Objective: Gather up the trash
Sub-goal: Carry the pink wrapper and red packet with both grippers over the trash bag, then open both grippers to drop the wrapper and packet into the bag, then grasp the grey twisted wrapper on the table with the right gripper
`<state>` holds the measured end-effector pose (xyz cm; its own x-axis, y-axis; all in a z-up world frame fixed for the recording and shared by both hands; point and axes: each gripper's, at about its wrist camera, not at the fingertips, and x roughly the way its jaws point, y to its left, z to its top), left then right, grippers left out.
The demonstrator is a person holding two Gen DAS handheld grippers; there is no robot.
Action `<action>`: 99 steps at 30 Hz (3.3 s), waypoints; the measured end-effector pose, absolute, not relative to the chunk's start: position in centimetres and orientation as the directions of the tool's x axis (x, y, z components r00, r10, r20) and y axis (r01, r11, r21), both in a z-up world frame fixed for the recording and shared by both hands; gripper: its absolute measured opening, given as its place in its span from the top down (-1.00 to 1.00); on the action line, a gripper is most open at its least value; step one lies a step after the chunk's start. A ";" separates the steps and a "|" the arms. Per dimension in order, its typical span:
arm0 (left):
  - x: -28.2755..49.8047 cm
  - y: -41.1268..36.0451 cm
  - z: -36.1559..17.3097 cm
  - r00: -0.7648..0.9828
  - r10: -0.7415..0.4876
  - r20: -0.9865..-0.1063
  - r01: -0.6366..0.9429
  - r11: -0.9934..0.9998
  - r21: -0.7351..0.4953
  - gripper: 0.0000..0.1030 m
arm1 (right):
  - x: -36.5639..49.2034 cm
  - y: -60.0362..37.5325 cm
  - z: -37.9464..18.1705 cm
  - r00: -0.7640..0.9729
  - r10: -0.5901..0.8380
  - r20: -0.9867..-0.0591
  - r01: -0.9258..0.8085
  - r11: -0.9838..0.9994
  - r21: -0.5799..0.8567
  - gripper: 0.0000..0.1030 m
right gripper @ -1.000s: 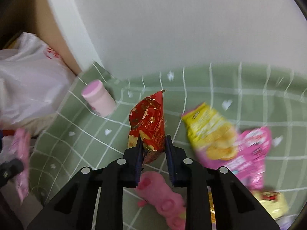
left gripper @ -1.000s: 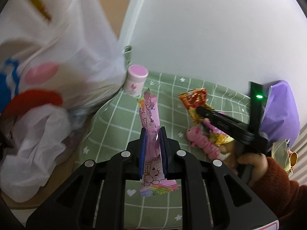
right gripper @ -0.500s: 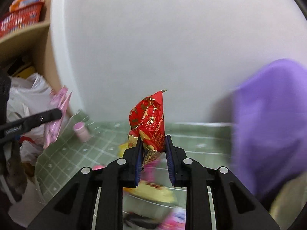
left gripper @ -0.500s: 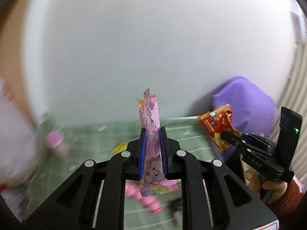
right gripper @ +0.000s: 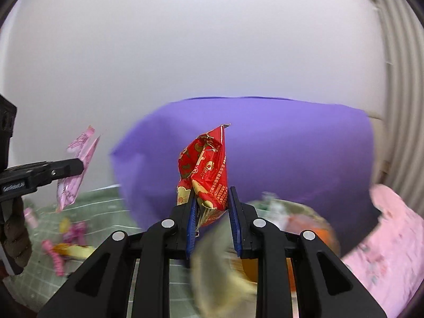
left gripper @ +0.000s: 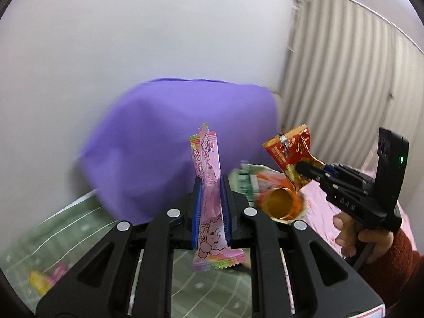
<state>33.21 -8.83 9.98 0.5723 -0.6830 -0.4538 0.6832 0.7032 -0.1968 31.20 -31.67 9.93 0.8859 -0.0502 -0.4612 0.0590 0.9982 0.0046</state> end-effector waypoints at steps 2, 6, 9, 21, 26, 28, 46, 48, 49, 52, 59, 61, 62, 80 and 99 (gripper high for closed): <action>32.9 -11.8 9.7 0.539 -0.702 -0.465 0.719 0.671 -0.179 0.76 | 30.2 -34.7 9.9 0.882 -0.098 -0.461 0.122 0.992 0.023 0.57; 33.0 -17.1 9.2 0.482 -0.730 -0.485 0.768 0.618 -0.167 0.76 | 28.6 -38.3 10.0 0.878 -0.179 -0.444 0.211 0.977 0.023 0.57; 33.2 -19.2 8.7 0.435 -0.750 -0.498 0.793 0.581 -0.182 0.76 | 27.8 -40.5 9.8 0.874 -0.222 -0.431 0.257 0.966 0.023 0.57; 37.2 -29.7 0.5 0.268 -0.663 -0.699 0.834 0.522 -0.176 0.81 | 30.9 -45.4 5.7 0.833 -0.096 -0.545 0.149 0.987 0.055 0.56; 40.1 -29.7 -1.6 0.267 -0.616 -0.741 0.807 0.563 -0.178 0.84 | 35.0 -45.1 1.6 0.757 -0.034 -0.652 0.070 0.997 0.030 0.57; 40.6 -29.5 -1.8 0.269 -0.614 -0.742 0.803 0.568 -0.179 0.84 | 36.0 -44.8 0.6 0.737 -0.025 -0.676 0.057 0.998 0.026 0.56; 40.9 -30.1 -2.9 0.228 -0.628 -0.744 0.808 0.548 -0.215 0.81 | 38.5 -45.7 -1.4 0.669 -0.011 -0.743 0.068 0.997 0.046 0.56; 41.2 -30.2 -2.6 0.211 -0.645 -0.735 0.806 0.540 -0.242 0.79 | 38.0 -45.5 -1.0 0.683 -0.021 -0.730 0.075 0.996 0.042 0.55; 41.3 -29.7 -2.4 0.203 -0.653 -0.730 0.805 0.536 -0.255 0.79 | 37.8 -45.4 -0.7 0.688 -0.021 -0.725 0.076 0.996 0.043 0.55; 41.3 -28.9 -1.8 0.190 -0.680 -0.708 0.805 0.521 -0.284 0.73 | 37.0 -45.1 -0.1 0.703 -0.032 -0.711 0.082 0.996 0.037 0.52; 40.6 -27.1 0.6 0.201 -0.722 -0.662 0.813 0.500 -0.298 0.26 | 35.8 -44.5 1.5 0.737 -0.048 -0.674 0.092 0.995 0.030 0.07; 40.4 -26.4 1.1 0.218 -0.722 -0.657 0.812 0.507 -0.288 0.24 | 35.5 -44.2 2.2 0.752 -0.051 -0.657 0.099 0.994 0.036 0.05; 40.3 -25.8 1.4 0.229 -0.723 -0.652 0.807 0.515 -0.288 0.22 | 35.3 -44.0 2.7 0.764 -0.050 -0.644 0.100 0.994 0.041 -0.03; 35.9 0.6 -0.6 0.632 -0.461 -0.623 0.344 0.887 -0.308 0.18 | 34.9 -31.6 6.8 0.861 0.161 -0.482 -0.122 0.986 0.111 -0.20; 32.7 18.0 -9.4 0.638 -0.228 -0.736 -0.085 0.929 -0.361 0.09 | 37.3 -17.8 -0.6 0.631 0.438 -0.640 -0.417 0.887 0.197 -0.31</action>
<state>32.73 18.02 -9.37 0.6375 -0.2276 -0.7361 -0.0846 0.9289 -0.3605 37.33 -17.78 -0.65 0.6308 0.4384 -0.6403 -0.4166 0.8874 0.1972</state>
